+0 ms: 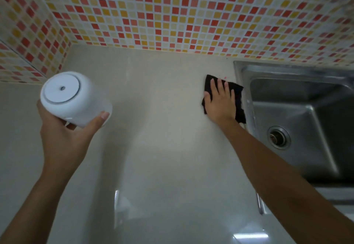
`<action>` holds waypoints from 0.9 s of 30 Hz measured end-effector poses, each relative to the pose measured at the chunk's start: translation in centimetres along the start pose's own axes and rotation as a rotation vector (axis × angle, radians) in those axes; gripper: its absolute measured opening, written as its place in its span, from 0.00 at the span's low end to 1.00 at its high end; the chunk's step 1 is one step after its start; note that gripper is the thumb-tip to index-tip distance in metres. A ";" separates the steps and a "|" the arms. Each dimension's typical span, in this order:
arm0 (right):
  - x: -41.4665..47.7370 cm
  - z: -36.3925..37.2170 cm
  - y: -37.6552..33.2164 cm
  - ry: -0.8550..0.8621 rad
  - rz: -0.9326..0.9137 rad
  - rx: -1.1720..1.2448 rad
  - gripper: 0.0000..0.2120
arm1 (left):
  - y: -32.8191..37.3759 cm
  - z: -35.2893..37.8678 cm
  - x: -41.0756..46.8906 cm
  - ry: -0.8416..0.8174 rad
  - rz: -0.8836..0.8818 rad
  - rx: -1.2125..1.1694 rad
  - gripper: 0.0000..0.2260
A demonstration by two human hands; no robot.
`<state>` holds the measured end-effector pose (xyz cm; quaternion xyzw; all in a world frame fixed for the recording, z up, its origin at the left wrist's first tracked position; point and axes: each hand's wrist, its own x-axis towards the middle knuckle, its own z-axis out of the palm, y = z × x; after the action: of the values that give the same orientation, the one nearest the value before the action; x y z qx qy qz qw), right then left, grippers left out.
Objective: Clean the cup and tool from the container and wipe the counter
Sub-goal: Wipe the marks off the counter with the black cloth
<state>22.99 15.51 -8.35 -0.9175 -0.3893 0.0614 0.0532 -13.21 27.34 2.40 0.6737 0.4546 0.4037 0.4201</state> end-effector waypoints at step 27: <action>8.6 -1.5 -3.5 -0.123 -0.270 -0.033 0.28 | 2.1 9.9 -0.2 -0.092 -0.009 0.005 0.44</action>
<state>26.66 24.01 -6.95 -0.8522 -0.5125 0.1033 0.0218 -3.54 24.71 1.14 0.6903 0.4389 0.3695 0.4408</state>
